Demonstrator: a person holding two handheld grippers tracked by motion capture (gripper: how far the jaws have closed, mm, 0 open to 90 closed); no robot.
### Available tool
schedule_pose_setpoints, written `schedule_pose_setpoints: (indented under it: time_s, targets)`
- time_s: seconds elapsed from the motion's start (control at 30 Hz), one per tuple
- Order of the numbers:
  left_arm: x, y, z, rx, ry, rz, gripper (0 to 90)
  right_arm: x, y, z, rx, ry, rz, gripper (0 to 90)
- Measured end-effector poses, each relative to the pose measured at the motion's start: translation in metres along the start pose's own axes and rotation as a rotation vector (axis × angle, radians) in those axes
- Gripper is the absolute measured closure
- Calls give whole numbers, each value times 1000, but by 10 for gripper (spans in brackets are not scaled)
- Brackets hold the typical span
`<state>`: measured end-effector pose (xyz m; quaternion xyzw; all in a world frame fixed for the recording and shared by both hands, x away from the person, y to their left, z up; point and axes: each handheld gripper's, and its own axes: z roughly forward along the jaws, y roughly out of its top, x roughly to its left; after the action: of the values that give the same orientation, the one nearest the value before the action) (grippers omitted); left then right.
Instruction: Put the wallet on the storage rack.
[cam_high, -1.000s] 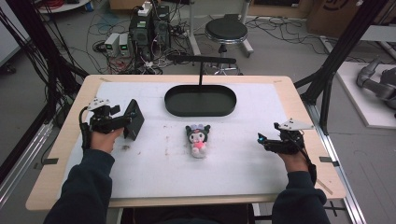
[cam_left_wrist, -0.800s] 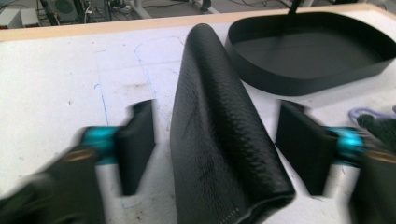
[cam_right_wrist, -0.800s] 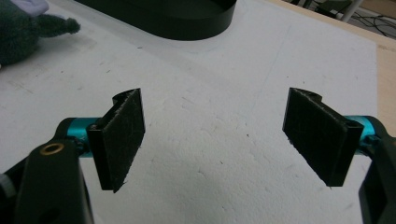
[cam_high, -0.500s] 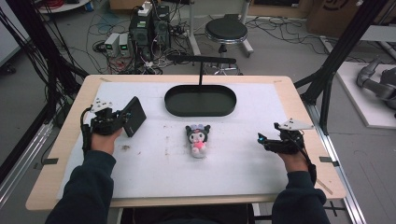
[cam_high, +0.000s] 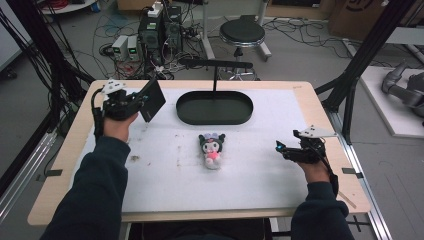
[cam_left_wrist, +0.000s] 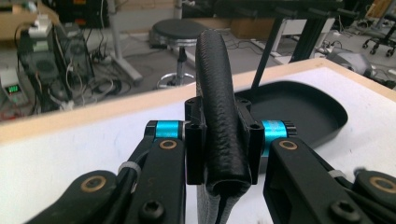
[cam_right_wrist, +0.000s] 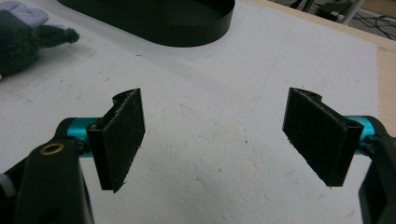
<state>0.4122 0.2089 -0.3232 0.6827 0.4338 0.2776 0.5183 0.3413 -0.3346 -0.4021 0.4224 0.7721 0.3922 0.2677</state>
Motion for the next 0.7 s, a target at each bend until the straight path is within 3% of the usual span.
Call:
schedule_pose_setpoints:
  time_s: [0.13,0.23,0.43,0.63,0.7]
  targets:
    - [-8,15,23,-28,-25,50,767,-3,0,0,-5,3,13,214]
    - [-13,21,42,-21,-40,79,767,-4,-1,-1,-11,3,16,214]
    - [-24,24,75,-15,-63,71,766,-2,-1,-2,-18,7,14,214]
    - [-32,8,95,5,-70,36,767,-3,-2,-6,-28,7,18,214]
    - [-34,5,98,-9,-65,38,767,-3,-2,-6,-27,7,22,214]
